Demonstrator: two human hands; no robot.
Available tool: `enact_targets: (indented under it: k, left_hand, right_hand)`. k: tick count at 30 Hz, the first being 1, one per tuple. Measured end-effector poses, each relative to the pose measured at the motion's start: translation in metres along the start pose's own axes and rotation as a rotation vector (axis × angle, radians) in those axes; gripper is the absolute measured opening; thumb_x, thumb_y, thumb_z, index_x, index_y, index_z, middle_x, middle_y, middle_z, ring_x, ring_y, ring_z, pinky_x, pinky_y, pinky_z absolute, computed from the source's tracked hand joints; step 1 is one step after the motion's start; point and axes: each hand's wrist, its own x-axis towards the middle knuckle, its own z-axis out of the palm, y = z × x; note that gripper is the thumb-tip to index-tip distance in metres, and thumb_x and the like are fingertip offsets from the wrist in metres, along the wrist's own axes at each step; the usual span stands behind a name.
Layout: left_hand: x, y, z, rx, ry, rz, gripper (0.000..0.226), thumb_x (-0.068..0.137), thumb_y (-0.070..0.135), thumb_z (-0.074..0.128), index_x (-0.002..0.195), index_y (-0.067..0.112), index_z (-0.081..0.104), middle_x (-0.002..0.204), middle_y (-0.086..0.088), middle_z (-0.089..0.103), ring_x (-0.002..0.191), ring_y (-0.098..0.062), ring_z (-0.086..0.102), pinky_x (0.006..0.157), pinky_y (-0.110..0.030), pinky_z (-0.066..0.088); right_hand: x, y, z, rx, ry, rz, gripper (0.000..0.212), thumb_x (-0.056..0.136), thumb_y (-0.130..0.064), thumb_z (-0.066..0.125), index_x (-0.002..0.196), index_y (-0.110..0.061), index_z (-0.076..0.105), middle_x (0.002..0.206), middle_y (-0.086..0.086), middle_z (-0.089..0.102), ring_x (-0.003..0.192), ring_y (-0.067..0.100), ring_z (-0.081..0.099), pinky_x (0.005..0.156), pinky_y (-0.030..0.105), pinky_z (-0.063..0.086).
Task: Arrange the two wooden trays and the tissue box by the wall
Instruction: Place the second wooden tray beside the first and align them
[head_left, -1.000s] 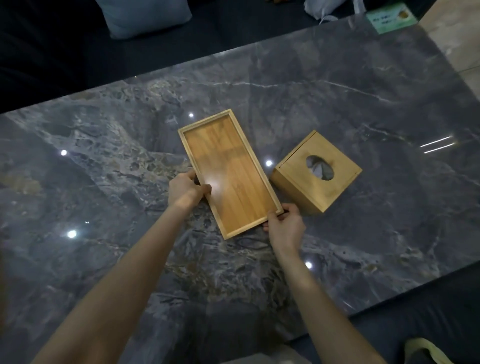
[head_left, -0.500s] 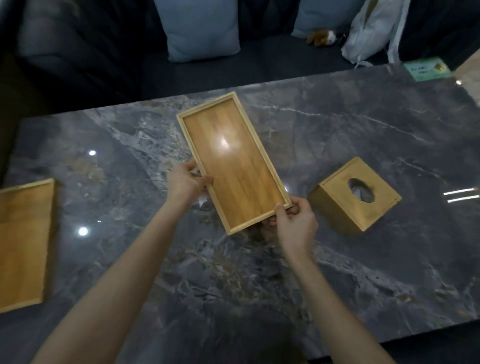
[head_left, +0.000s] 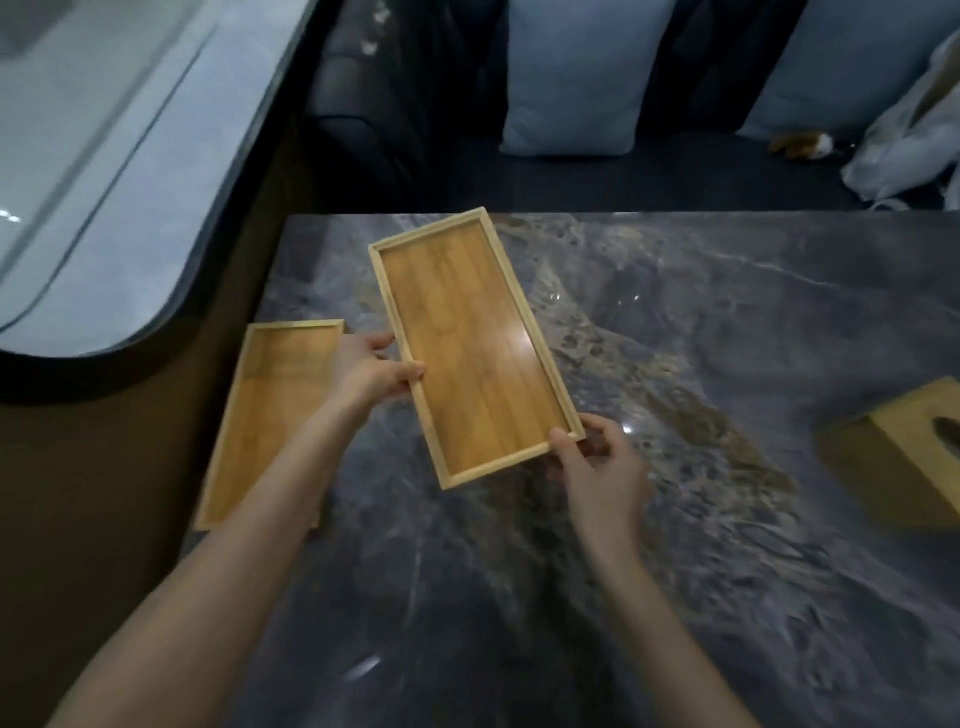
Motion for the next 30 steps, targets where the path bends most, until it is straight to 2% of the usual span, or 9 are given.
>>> enact_targets:
  k: [4, 6, 8, 11, 14, 17, 21, 27, 30]
  left_hand:
    - [0.003, -0.014, -0.042, 0.04, 0.005, -0.015, 0.058, 0.075, -0.006, 0.067, 0.129, 0.001, 0.046, 0.073, -0.003, 0.057, 0.075, -0.023, 0.062, 0.06, -0.026, 0.058]
    - [0.008, -0.024, -0.056, 0.041, -0.03, -0.041, 0.059, 0.076, -0.007, 0.066, 0.131, 0.003, 0.046, 0.089, -0.01, 0.062, 0.085, -0.028, 0.065, 0.057, -0.025, 0.057]
    - [0.014, -0.035, -0.064, 0.042, -0.057, -0.08, 0.061, 0.077, -0.006, 0.065, 0.133, 0.005, 0.043, 0.106, -0.017, 0.06, 0.099, -0.033, 0.064, 0.066, -0.029, 0.055]
    - [0.024, -0.053, -0.066, 0.043, -0.108, -0.137, 0.064, 0.078, -0.004, 0.064, 0.135, 0.007, 0.039, 0.119, -0.021, 0.059, 0.104, -0.032, 0.063, 0.072, -0.032, 0.056]
    - [0.033, -0.07, -0.062, 0.068, -0.158, -0.161, 0.063, 0.079, -0.003, 0.063, 0.136, 0.008, 0.039, 0.121, -0.019, 0.057, 0.106, -0.031, 0.062, 0.079, -0.034, 0.055]
    - [0.041, -0.083, -0.058, 0.086, -0.173, -0.188, 0.062, 0.079, -0.001, 0.064, 0.135, 0.01, 0.04, 0.123, -0.017, 0.056, 0.105, -0.03, 0.062, 0.072, -0.031, 0.055]
    - [0.054, -0.094, -0.059, 0.12, -0.188, -0.21, 0.055, 0.079, 0.0, 0.064, 0.13, 0.01, 0.046, 0.121, -0.017, 0.059, 0.104, -0.029, 0.063, 0.077, -0.033, 0.056]
    - [0.064, -0.099, -0.056, 0.26, -0.158, -0.104, 0.046, 0.081, 0.006, 0.064, 0.125, 0.009, 0.052, 0.114, -0.015, 0.063, 0.097, -0.027, 0.065, 0.084, -0.039, 0.057]
    - [0.067, -0.102, -0.053, 0.355, -0.14, -0.034, 0.039, 0.082, 0.009, 0.063, 0.121, 0.009, 0.056, 0.112, -0.014, 0.064, 0.097, -0.026, 0.065, 0.087, -0.041, 0.056]
  right_hand:
    - [-0.021, 0.003, 0.032, 0.013, -0.064, 0.024, 0.01, 0.083, -0.012, 0.065, 0.082, -0.021, 0.062, 0.075, 0.011, 0.066, 0.06, 0.018, 0.062, 0.05, 0.024, 0.053]
    - [-0.03, 0.007, 0.042, -0.032, -0.083, 0.004, 0.012, 0.084, -0.014, 0.065, 0.076, -0.023, 0.063, 0.07, 0.009, 0.065, 0.059, 0.02, 0.061, 0.052, 0.028, 0.054]
    - [-0.036, 0.016, 0.051, -0.131, -0.083, -0.023, 0.012, 0.081, -0.021, 0.067, 0.071, -0.025, 0.063, 0.069, 0.007, 0.066, 0.064, 0.023, 0.063, 0.062, 0.037, 0.053]
    - [-0.04, 0.029, 0.062, -0.282, -0.077, -0.014, 0.01, 0.078, -0.028, 0.07, 0.073, -0.022, 0.064, 0.075, 0.008, 0.068, 0.07, 0.023, 0.064, 0.069, 0.041, 0.054]
    - [-0.044, 0.038, 0.071, -0.393, -0.04, -0.018, 0.003, 0.08, -0.021, 0.068, 0.078, -0.019, 0.066, 0.074, 0.006, 0.068, 0.072, 0.027, 0.064, 0.071, 0.041, 0.052]
    - [-0.048, 0.042, 0.074, -0.535, -0.009, -0.048, 0.01, 0.082, -0.021, 0.065, 0.086, -0.013, 0.069, 0.077, 0.003, 0.064, 0.074, 0.024, 0.061, 0.071, 0.034, 0.048]
    - [-0.047, 0.045, 0.083, -0.639, 0.009, -0.071, 0.011, 0.084, -0.023, 0.063, 0.085, -0.014, 0.068, 0.075, -0.002, 0.057, 0.073, 0.02, 0.057, 0.067, 0.028, 0.04]
    - [-0.045, 0.052, 0.094, -0.666, 0.026, -0.068, 0.013, 0.086, -0.024, 0.061, 0.086, -0.012, 0.068, 0.08, 0.004, 0.064, 0.077, 0.026, 0.061, 0.068, 0.032, 0.044]
    - [-0.046, 0.055, 0.099, -0.66, 0.008, -0.052, 0.015, 0.088, -0.024, 0.058, 0.086, -0.012, 0.066, 0.078, -0.002, 0.058, 0.075, 0.019, 0.056, 0.067, 0.028, 0.038]
